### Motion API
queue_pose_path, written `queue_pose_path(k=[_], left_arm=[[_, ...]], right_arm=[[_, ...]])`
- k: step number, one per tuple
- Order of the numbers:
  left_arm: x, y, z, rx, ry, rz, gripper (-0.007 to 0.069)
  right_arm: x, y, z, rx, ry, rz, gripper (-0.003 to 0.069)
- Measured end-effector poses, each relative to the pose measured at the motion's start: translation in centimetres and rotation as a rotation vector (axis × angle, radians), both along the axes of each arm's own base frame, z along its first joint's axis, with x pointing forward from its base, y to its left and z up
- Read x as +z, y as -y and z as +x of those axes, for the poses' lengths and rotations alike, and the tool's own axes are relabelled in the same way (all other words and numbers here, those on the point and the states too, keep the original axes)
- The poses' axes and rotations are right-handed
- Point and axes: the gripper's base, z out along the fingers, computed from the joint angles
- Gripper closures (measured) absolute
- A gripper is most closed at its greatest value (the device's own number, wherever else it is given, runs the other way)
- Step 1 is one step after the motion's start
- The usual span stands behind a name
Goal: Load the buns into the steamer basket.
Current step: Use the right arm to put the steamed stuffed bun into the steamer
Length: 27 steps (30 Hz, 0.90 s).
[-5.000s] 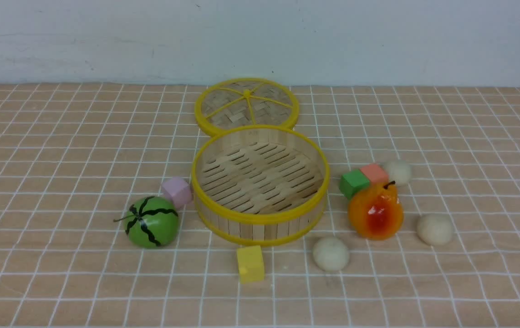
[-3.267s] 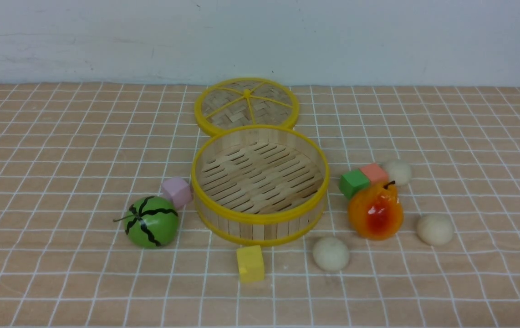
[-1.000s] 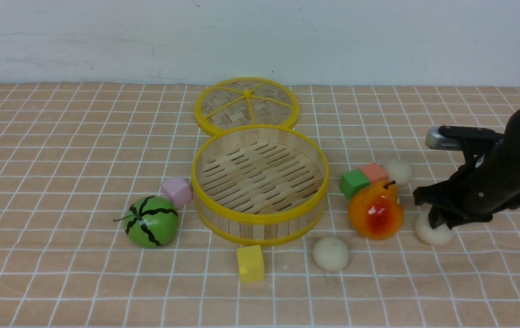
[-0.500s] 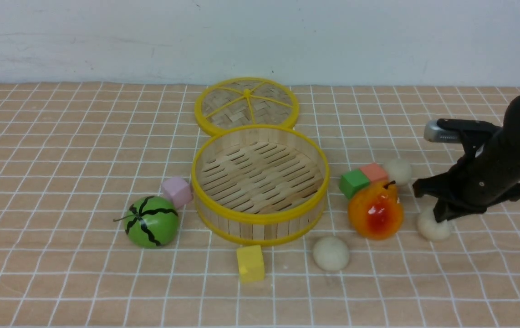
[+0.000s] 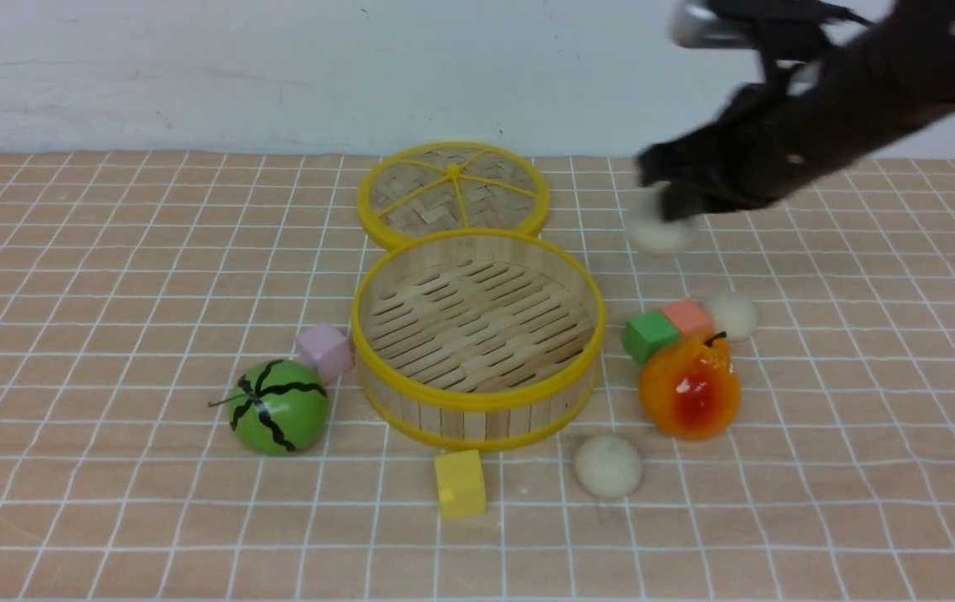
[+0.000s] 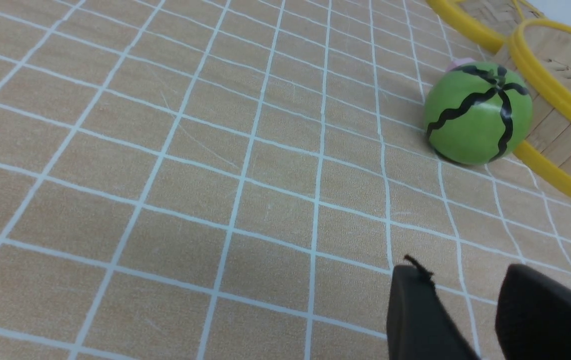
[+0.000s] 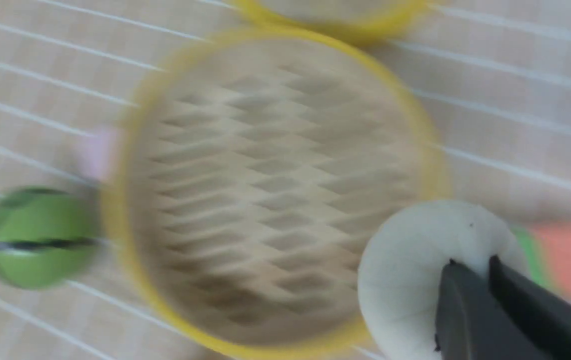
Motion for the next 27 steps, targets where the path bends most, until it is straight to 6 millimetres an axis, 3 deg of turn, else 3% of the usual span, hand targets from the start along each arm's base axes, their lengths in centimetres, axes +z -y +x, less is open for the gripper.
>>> queue_pose_path(k=[2, 3, 5, 6, 9, 11, 14, 17, 27], left_arm=[[0.0, 0.0, 0.0, 0.000, 0.000, 0.000, 0.0386], [0.0, 0.0, 0.0, 0.000, 0.000, 0.000, 0.0386], [0.0, 0.0, 0.0, 0.000, 0.000, 0.000, 0.0386], [0.0, 0.0, 0.0, 0.000, 0.000, 0.000, 0.0386], [0.0, 0.0, 0.0, 0.000, 0.000, 0.000, 0.0386], [0.0, 0.0, 0.0, 0.000, 0.000, 0.000, 0.0386], [0.0, 0.0, 0.0, 0.000, 0.000, 0.000, 0.0386], [0.0, 0.0, 0.0, 0.000, 0.000, 0.000, 0.0386], [0.0, 0.0, 0.0, 0.000, 0.000, 0.000, 0.0386]], right_arm=[[-1.1, -2.2, 0.5, 0.034, 0.008, 0.014, 0.0656], [-1.0, -2.2, 0.6, 0.033, 0.013, 0.016, 0.0656], [-4.3, -4.5, 2.0, 0.057, -0.027, 0.005, 0.0656], [-4.5, -4.6, 2.1, 0.057, -0.031, 0.005, 0.0656], [-9.0, -5.6, 3.8, 0.047, -0.082, -0.019, 0.0652], [-11.0, -5.7, 4.5, 0.038, -0.098, -0.029, 0.0640], [-12.8, -5.9, 4.9, 0.035, -0.123, -0.042, 0.0612], [-13.1, -5.9, 5.0, 0.034, -0.125, -0.044, 0.0575], [-12.9, -6.0, 4.9, 0.016, -0.151, -0.020, 0.0294]])
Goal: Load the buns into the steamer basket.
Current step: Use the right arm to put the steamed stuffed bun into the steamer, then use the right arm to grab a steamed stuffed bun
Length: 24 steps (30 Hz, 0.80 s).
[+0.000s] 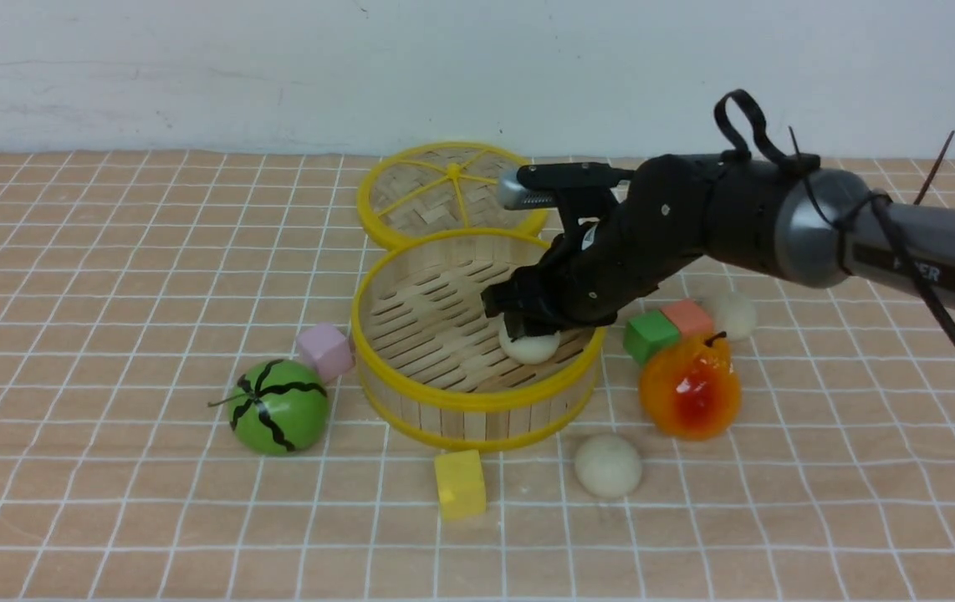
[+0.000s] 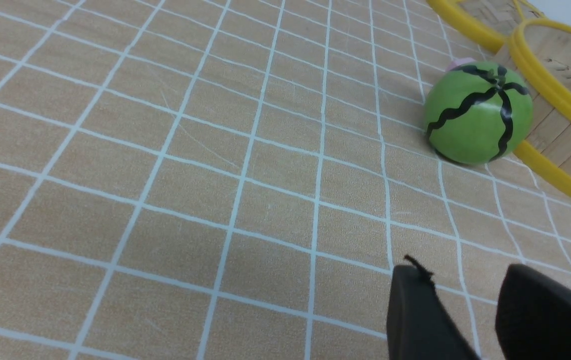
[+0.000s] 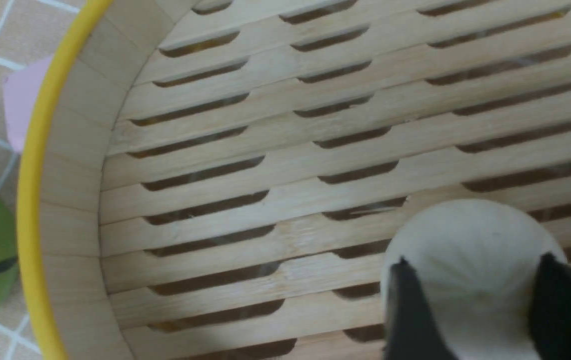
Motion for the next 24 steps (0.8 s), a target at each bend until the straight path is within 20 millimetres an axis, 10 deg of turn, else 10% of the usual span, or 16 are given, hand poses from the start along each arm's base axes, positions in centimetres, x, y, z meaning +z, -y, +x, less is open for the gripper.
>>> queue_pose_path(k=[16, 24], left_arm=[[0.0, 0.0, 0.0, 0.000, 0.000, 0.000, 0.0386], [0.0, 0.0, 0.0, 0.000, 0.000, 0.000, 0.0386]], right_arm=[[11.8, 3.7, -6.9, 0.091, -0.072, -0.099, 0.0244], [9.3, 5.6, -10.3, 0.090, -0.151, -0.155, 0.0244]])
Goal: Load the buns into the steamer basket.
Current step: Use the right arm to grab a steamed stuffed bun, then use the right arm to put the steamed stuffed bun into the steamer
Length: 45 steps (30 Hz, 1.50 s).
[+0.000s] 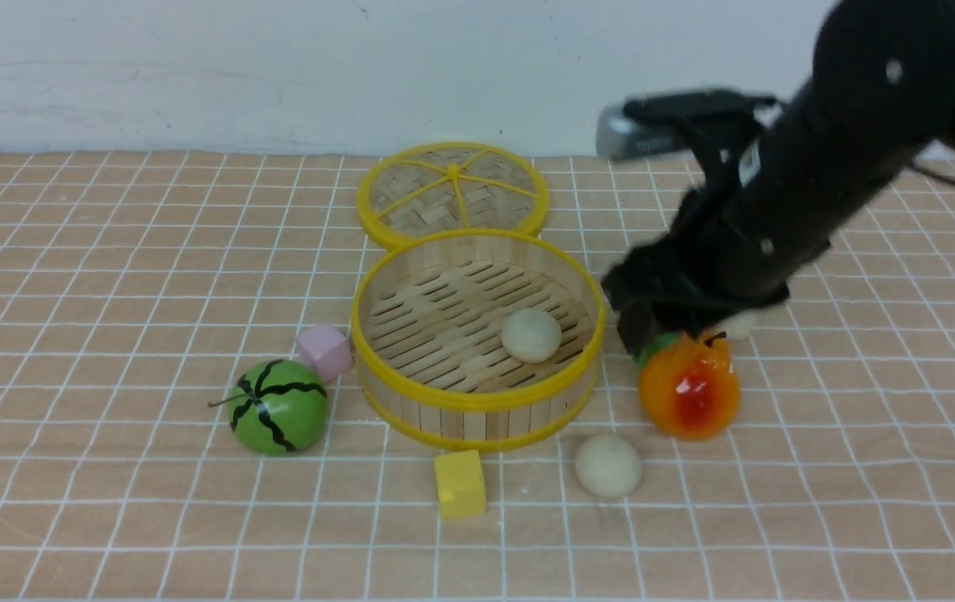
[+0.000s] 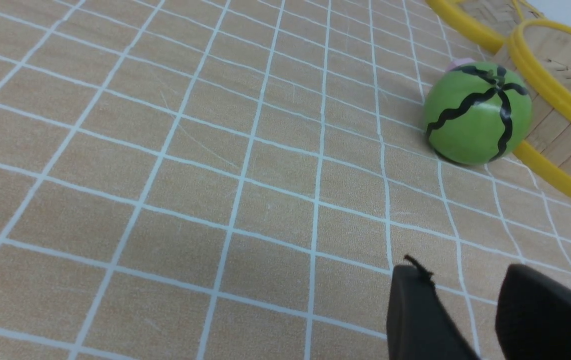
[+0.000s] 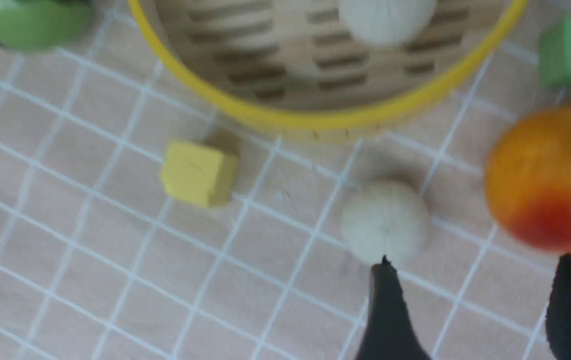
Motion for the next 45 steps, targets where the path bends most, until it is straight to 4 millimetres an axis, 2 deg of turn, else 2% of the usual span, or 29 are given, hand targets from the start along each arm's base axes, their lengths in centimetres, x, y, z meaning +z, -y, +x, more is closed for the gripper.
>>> queue_pose_path(k=[3, 8, 16, 21, 27, 31, 35, 39, 42, 44, 45], left_arm=[[0.0, 0.0, 0.0, 0.000, 0.000, 0.000, 0.0386], [0.0, 0.0, 0.0, 0.000, 0.000, 0.000, 0.0386], [0.0, 0.0, 0.0, 0.000, 0.000, 0.000, 0.0386], [0.0, 0.0, 0.0, 0.000, 0.000, 0.000, 0.0386], [0.0, 0.0, 0.0, 0.000, 0.000, 0.000, 0.0386], [0.0, 0.0, 0.0, 0.000, 0.000, 0.000, 0.0386], [0.0, 0.0, 0.0, 0.000, 0.000, 0.000, 0.0386], [0.0, 0.0, 0.0, 0.000, 0.000, 0.000, 0.0386], [0.0, 0.0, 0.0, 0.000, 0.000, 0.000, 0.0386], [0.0, 0.0, 0.0, 0.000, 0.000, 0.000, 0.0386], [0.0, 0.0, 0.0, 0.000, 0.000, 0.000, 0.0386]], right_arm=[[-3.4, 0.4, -0.5, -0.015, -0.033, -0.021, 0.0256], [-6.5, 0.3, -0.3, -0.046, -0.009, -0.003, 0.0306], [-8.7, -0.6, 0.9, -0.106, -0.029, 0.068, 0.0437], [-9.7, -0.9, 1.1, -0.125, -0.058, 0.084, 0.0443], [-11.5, -1.1, 1.6, -0.132, -0.080, 0.068, 0.0411], [-11.7, -1.1, 1.8, -0.126, -0.067, 0.065, 0.0454], [-11.7, -1.1, 1.8, -0.120, -0.067, 0.060, 0.0615], [-11.4, -1.0, 1.6, -0.101, -0.072, 0.040, 0.0659], [-10.0, -1.1, 1.8, -0.080, -0.059, 0.041, 0.0659], [-7.6, -1.6, 2.6, -0.050, -0.028, 0.059, 0.0659], [-7.3, -1.7, 2.6, -0.047, -0.024, 0.062, 0.0659]])
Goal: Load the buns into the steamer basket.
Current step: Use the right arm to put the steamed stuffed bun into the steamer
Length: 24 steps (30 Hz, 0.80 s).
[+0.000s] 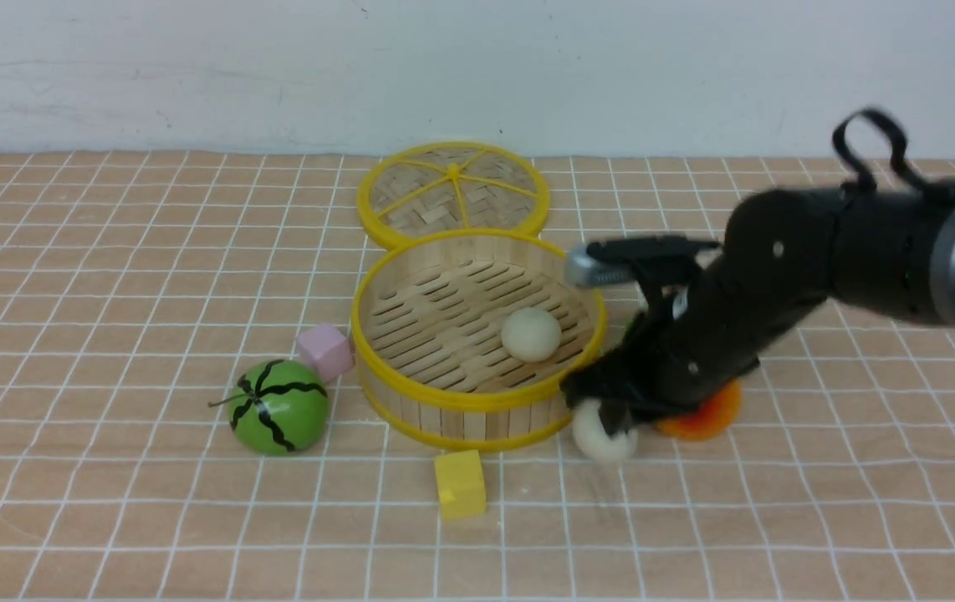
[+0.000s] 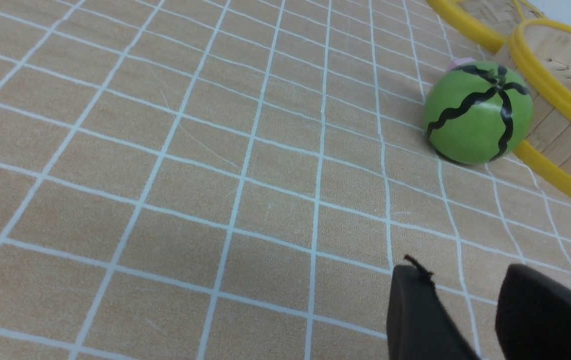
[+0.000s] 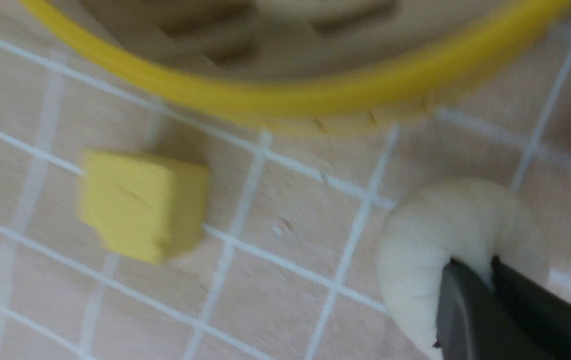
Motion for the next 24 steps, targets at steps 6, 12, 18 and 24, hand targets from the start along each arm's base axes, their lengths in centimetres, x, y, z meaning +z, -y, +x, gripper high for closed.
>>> queue_pose_path(k=[6, 12, 18, 24], left_arm=[[0.0, 0.0, 0.0, 0.000, 0.000, 0.000, 0.0386], [0.0, 0.0, 0.0, 0.000, 0.000, 0.000, 0.0386], [0.0, 0.0, 0.0, 0.000, 0.000, 0.000, 0.0386], [0.0, 0.0, 0.0, 0.000, 0.000, 0.000, 0.0386]], right_arm=[[7.3, -3.2, 2.8, 0.070, 0.200, 0.164, 0.0659], [5.4, -7.7, 5.1, 0.151, 0.285, 0.208, 0.0659], [-1.4, -9.8, 7.4, 0.152, 0.215, 0.166, 0.0645], [-3.0, -10.0, 8.0, 0.141, 0.219, 0.156, 0.0575]])
